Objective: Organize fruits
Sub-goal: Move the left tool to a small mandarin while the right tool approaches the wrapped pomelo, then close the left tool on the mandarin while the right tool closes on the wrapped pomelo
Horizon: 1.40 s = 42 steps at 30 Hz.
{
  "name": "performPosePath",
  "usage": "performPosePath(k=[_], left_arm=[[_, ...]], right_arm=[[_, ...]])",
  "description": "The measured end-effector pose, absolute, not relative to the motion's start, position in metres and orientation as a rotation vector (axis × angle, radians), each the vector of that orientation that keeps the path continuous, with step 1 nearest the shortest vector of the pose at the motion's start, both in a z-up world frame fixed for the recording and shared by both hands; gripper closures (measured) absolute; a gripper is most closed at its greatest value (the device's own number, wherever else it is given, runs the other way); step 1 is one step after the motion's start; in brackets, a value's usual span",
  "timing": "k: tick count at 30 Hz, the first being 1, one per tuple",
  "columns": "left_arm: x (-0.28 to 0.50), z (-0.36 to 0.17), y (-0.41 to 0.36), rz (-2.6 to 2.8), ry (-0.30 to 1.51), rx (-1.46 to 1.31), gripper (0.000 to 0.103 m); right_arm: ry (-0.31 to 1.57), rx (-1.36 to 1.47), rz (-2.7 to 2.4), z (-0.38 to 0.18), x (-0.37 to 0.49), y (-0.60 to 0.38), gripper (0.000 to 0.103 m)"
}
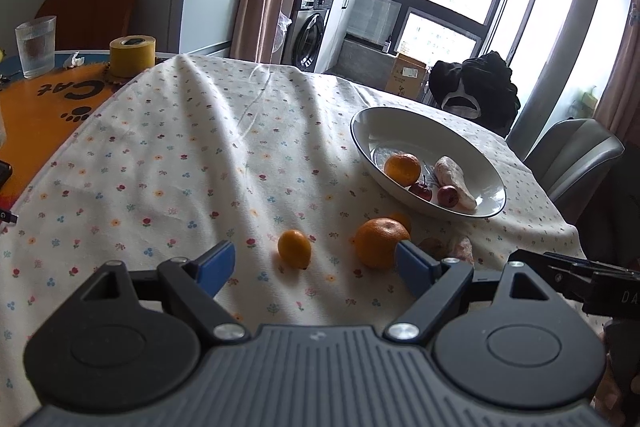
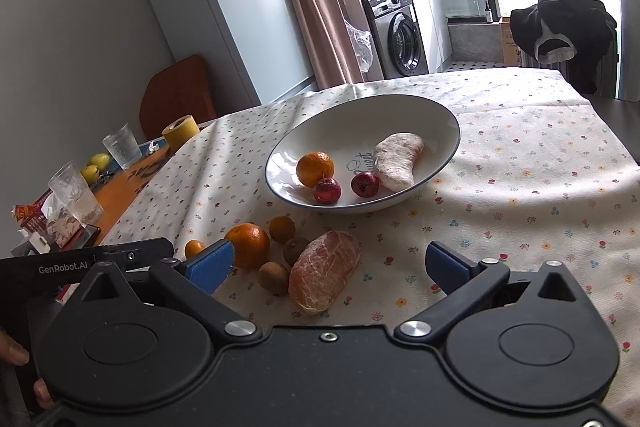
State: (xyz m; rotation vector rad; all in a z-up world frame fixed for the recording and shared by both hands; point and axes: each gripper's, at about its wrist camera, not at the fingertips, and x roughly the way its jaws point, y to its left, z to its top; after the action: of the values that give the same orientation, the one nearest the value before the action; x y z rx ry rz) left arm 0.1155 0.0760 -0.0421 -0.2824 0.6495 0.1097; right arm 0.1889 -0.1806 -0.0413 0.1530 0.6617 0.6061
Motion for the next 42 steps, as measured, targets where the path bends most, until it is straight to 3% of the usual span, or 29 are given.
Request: performPosePath(k=[12,17,21,23,25,31,34,39,42], left_arm=[[0.129,-0.050,0.079,0.115,0.662,-0.277,0.017],[0.137,-0.054,0.083,0.116,0.669,-0.284,0.022],[0.143,-0.058,0.083,0.110,0.677,-0.277,0.036],[0.147,-0.061,0.082,0.101,0.688,-0.281,0.048],[0.151,-0.064,0.081,0.097,0.696,-0.278,0.054],[0.160,-0.074,0.079,0.098,0.724,-0.281,0.070],[0.162,-0.076,0.076,0.100,0.721,-0.267,0.071],[0.164,-0.076,0.075,0.106,0.722,-0.258,0.072],[0.165,-0.076,0.076,0.119,0.722,-0.251,0.081]], right_arm=[[0.704,0.127,0.610,-0.054,0.198,-0.166,0.000],[0.733,0.129,0.614,-0.060,0.205,-0.162,0.003],[0.777,0.131,0.634,-0.068,0.212,-0.157,0.031],[0.793,0.127,0.638,-0.071,0.214,-0.155,0.038],[0.798,0.120,0.640,-0.073,0.215,-0.154,0.046],[0.804,0.092,0.637,-0.071,0.219,-0.157,0.056],[0.805,0.080,0.621,-0.071,0.220,-0.163,0.063],[0.801,0.073,0.598,-0.072,0.221,-0.171,0.063],[0.794,0.065,0.592,-0.072,0.221,-0.168,0.062]])
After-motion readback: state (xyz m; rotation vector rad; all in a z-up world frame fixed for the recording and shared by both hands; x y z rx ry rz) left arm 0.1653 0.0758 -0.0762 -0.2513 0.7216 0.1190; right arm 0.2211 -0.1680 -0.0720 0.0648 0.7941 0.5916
